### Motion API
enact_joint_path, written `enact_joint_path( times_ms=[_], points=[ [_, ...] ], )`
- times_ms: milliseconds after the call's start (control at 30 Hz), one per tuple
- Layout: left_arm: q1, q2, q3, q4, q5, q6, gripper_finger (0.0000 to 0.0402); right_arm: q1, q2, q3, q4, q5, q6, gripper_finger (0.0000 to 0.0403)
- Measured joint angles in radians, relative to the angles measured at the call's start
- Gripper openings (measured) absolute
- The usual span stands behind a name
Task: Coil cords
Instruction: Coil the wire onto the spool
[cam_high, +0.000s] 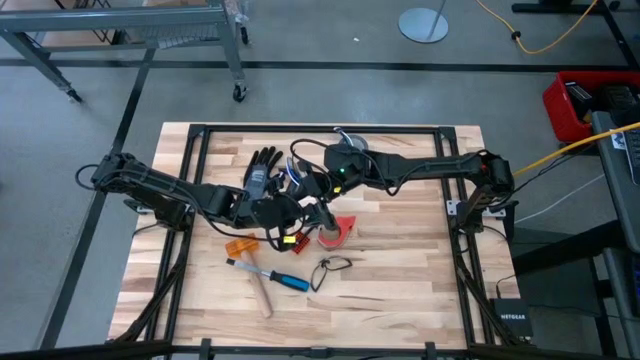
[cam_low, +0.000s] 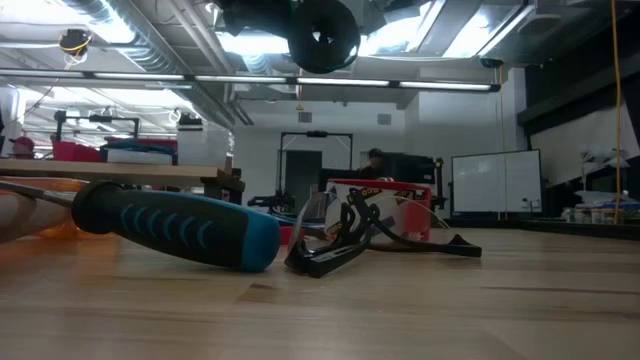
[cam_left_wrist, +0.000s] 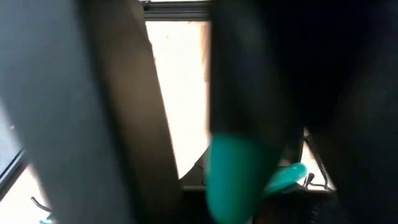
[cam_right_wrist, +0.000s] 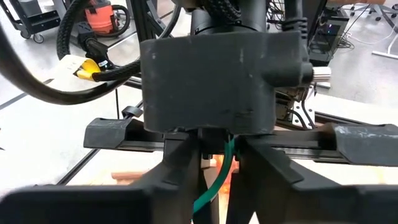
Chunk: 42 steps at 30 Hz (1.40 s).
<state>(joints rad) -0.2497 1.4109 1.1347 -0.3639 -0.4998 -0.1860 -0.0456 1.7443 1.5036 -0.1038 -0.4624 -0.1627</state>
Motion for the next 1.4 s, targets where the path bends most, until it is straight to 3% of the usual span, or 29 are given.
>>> enact_joint_path(
  times_ms=[200, 567, 967, 1400],
  points=[
    [-0.002, 0.0, 0.0, -0.002, 0.003, 0.002, 0.0, -0.001, 0.0, 0.0, -0.005, -0.003, 0.0, 0.0069],
    [-0.001, 0.0, 0.0, -0.021, -0.001, -0.02, 0.0, -0.002, 0.0, 0.0, -0.007, 0.003, 0.0, 0.0008],
    [-0.022, 0.0, 0.0, -0.064, -0.013, -0.048, 0.0, -0.009, 0.001, 0.0, -0.021, 0.0, -0.003, 0.0004],
    [-0.024, 0.0, 0.0, -0.118, -0.07, -0.105, 0.0, -0.062, -0.006, 0.076, -0.346, 0.057, -0.078, 0.0003]
  ],
)
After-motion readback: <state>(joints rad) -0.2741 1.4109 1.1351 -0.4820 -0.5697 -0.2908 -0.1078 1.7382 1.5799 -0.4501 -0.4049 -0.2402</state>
